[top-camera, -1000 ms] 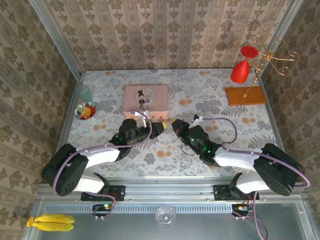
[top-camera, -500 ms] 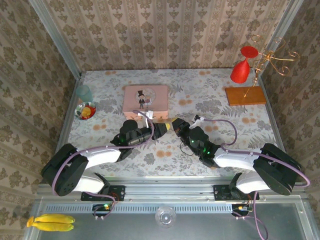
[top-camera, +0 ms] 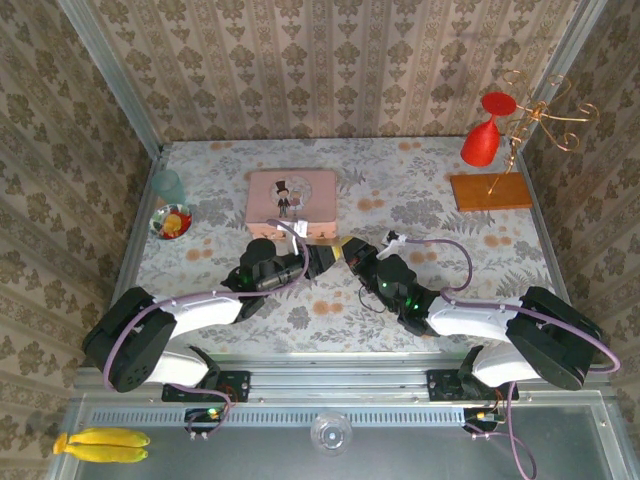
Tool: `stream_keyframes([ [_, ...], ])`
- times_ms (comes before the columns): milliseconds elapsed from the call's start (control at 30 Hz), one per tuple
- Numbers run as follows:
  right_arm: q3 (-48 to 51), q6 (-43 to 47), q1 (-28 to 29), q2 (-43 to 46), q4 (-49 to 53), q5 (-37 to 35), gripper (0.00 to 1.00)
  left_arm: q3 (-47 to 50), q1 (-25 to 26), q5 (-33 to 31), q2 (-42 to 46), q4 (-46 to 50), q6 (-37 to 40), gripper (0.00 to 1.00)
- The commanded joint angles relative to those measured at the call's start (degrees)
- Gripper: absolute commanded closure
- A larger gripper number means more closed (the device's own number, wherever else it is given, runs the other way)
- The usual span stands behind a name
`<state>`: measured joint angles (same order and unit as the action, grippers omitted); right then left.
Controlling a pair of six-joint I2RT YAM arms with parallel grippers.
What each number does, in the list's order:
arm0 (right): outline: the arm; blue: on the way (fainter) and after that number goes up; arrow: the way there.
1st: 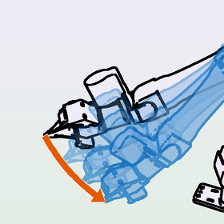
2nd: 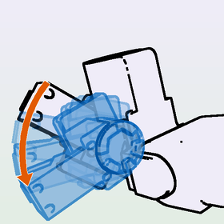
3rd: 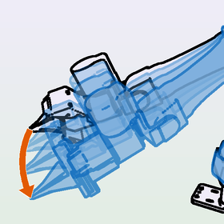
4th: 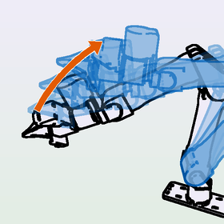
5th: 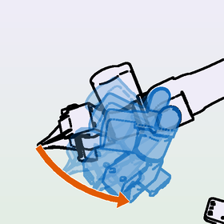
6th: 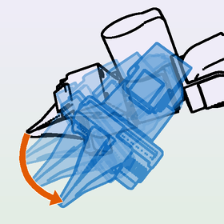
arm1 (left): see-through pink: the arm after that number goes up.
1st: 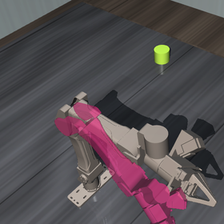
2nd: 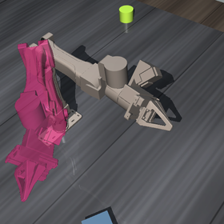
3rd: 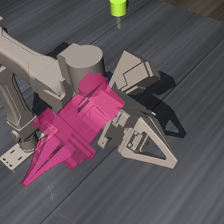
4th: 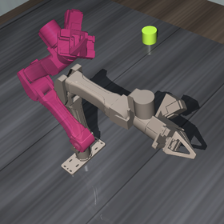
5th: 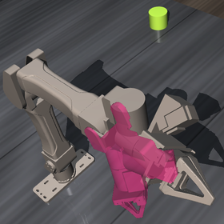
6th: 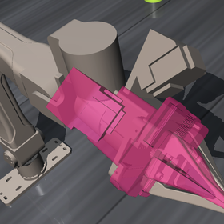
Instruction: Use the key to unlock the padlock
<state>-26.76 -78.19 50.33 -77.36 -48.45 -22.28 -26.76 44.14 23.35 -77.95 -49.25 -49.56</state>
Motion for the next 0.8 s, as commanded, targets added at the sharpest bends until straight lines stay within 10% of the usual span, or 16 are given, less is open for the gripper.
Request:
stream_keyframes([
  [0,0.1,1.0,0.4,-0.6,-2.0,-1.6,1.00,-1.7,0.5,1.4,-0.1,-1.0,-0.1,0.72],
  [767,1.3,1.4,1.3,-0.7,-0.9,-0.2,1.00,-2.2,-1.0,1.8,0.2,1.3,0.2,1.00],
])
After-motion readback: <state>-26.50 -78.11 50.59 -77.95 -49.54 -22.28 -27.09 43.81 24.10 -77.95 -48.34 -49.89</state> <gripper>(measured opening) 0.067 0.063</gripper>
